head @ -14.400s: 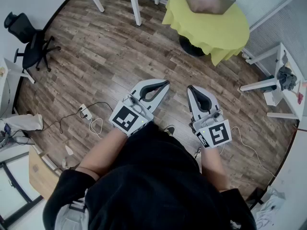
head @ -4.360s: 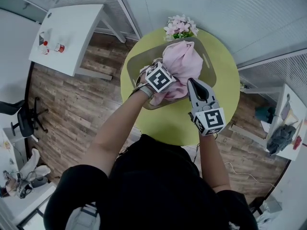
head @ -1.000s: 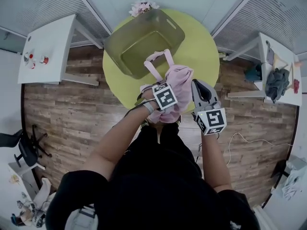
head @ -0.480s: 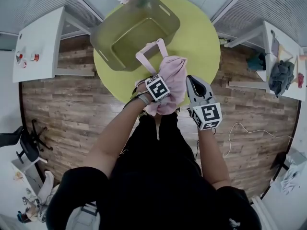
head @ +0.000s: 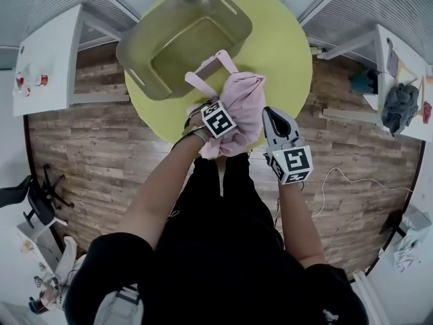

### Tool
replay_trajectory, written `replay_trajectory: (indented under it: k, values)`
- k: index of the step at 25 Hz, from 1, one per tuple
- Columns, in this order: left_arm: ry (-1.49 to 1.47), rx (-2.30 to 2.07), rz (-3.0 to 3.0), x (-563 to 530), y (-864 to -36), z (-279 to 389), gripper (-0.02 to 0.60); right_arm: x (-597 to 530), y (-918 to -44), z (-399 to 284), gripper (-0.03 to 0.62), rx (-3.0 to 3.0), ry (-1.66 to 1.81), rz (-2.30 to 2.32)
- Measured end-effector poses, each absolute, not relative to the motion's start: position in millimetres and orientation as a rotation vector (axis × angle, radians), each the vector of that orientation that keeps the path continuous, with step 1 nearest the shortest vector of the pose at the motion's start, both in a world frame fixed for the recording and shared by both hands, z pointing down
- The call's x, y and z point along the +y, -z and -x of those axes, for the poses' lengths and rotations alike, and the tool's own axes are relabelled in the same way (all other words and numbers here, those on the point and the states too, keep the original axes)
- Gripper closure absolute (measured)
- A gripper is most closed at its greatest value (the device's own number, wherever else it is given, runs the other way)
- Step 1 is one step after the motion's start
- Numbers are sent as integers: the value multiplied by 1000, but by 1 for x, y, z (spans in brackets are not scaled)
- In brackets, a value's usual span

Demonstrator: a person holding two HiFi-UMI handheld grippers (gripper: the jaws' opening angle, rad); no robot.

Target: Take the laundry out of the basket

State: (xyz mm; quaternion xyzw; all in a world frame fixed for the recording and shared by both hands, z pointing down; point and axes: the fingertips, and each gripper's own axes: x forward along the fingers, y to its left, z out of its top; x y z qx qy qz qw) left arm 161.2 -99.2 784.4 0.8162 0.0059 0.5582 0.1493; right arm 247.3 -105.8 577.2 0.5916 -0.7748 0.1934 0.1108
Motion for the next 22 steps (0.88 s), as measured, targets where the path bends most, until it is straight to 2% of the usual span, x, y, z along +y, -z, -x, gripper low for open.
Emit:
replay_trajectory:
  k: [5,11,22]
  values:
    - [-1600,1,-2356,-102,-792,-163,245,-108,-581,-248,569,-2273,-571,-1723]
    - [-1573,-59,-2388,-104,-788,-163,210,-106,-580,-247,569,-2278,-571,-1705]
    - [-1461,-138,-2498,-112,-731,-148,196,-107,-556,-229,569,-2333,-514,-1675]
